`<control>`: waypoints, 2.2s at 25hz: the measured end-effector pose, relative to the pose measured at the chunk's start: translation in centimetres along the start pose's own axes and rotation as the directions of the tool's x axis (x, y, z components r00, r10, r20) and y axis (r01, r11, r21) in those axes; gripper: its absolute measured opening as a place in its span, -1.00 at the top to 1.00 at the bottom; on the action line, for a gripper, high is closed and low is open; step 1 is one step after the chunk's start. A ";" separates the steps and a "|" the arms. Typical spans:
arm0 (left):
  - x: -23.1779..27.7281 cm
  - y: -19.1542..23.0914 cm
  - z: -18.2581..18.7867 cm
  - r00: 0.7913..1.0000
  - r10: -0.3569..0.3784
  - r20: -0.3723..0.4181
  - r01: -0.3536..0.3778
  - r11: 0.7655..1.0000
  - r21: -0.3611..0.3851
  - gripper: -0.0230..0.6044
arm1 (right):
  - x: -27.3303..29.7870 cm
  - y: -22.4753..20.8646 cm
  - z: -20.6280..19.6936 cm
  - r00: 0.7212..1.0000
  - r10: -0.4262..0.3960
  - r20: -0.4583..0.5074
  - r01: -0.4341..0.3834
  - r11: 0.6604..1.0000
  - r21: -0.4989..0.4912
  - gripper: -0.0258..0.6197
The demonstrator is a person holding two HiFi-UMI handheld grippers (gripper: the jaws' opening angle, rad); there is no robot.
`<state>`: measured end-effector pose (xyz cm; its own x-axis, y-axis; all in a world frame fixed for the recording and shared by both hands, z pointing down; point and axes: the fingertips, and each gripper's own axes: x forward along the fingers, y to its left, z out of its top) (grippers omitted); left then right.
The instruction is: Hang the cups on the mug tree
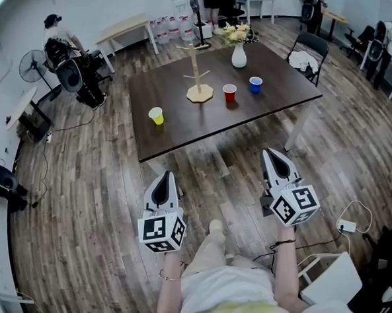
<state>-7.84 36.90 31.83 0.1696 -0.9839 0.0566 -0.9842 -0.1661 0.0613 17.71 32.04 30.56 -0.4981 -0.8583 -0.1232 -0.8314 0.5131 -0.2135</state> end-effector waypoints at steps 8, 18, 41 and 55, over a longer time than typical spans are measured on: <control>9.9 1.1 -0.6 0.998 -0.060 -0.012 0.060 0.998 -0.024 0.85 | 6.7 -4.6 -1.0 0.999 -0.032 -0.004 0.032 0.999 -0.015 0.86; 21.3 3.2 -0.4 0.989 -0.142 -0.028 0.141 0.990 -0.031 0.85 | 15.7 -9.7 -2.3 0.993 -0.115 -0.012 0.115 0.993 0.019 0.86; 34.4 4.9 -4.1 0.979 -0.177 -0.105 0.165 0.980 -0.110 0.85 | 26.5 -16.8 -7.3 0.981 -0.151 -0.121 0.159 0.986 0.057 0.86; 46.7 0.9 -3.2 0.976 -0.184 -0.119 0.172 0.979 -0.108 0.85 | 34.4 -28.4 -5.4 0.981 -0.165 -0.103 0.173 0.982 0.073 0.86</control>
<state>-0.67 -9.01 37.73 0.3527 -0.9215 0.1628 -0.9292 -0.3243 0.1775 22.88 -12.10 37.64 -0.3763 -0.9264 0.0142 -0.8848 0.3549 -0.3018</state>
